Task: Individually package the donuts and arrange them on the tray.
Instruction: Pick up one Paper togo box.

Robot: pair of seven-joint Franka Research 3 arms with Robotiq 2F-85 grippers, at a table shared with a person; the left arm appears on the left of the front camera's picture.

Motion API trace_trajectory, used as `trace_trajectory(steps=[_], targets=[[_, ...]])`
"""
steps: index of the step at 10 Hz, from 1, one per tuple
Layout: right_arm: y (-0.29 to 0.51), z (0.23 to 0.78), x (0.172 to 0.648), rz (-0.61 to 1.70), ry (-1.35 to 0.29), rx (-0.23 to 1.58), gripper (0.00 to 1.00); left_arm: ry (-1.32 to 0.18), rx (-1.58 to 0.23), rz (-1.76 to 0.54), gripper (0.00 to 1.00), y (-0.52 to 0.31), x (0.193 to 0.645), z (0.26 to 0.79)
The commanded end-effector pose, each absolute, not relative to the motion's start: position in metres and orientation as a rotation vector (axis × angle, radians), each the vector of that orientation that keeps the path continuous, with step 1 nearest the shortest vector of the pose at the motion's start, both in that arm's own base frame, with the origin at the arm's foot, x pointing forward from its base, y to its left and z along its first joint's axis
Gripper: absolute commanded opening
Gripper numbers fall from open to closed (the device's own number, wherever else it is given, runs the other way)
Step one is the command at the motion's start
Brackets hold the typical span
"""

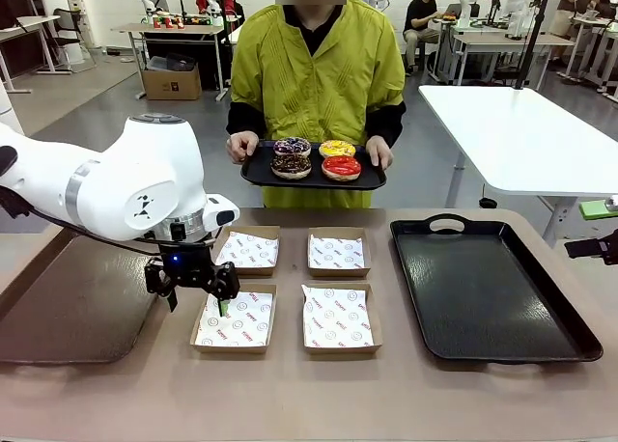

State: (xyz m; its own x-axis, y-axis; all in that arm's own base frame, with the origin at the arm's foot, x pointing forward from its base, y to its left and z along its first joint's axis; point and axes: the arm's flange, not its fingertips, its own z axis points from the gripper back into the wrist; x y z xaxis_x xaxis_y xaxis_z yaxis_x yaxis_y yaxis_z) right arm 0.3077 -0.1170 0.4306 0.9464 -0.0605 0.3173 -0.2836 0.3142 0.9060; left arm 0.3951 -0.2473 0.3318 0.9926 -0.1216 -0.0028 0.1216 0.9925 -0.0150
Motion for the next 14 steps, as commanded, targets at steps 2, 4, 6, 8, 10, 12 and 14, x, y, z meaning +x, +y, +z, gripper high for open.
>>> trace_trajectory(steps=[2,4,6,8,10,12,14], targets=[[-0.117,0.431,0.307,0.160,-0.322,1.257,1.00,-0.062,-0.025,-0.170,0.41,-0.246,0.398,0.322],[-0.117,0.431,0.307,0.160,-0.322,1.257,1.00,-0.070,-0.023,-0.168,0.00,-0.245,0.399,0.326],[-0.117,0.431,0.307,0.160,-0.322,1.257,1.00,-0.057,-0.018,-0.157,0.00,-0.245,0.400,0.325],[-0.117,0.431,0.307,0.160,-0.322,1.257,1.00,-0.052,-0.017,-0.155,0.00,-0.244,0.400,0.325],[-0.117,0.431,0.307,0.160,-0.322,1.257,1.00,-0.050,-0.019,-0.150,0.00,-0.244,0.399,0.326],[-0.117,0.431,0.307,0.160,-0.322,1.257,1.00,-0.047,-0.017,-0.149,0.00,-0.245,0.399,0.328],[-0.117,0.431,0.307,0.160,-0.322,1.257,1.00,0.029,-0.098,-0.203,0.00,-0.251,0.399,0.356]])
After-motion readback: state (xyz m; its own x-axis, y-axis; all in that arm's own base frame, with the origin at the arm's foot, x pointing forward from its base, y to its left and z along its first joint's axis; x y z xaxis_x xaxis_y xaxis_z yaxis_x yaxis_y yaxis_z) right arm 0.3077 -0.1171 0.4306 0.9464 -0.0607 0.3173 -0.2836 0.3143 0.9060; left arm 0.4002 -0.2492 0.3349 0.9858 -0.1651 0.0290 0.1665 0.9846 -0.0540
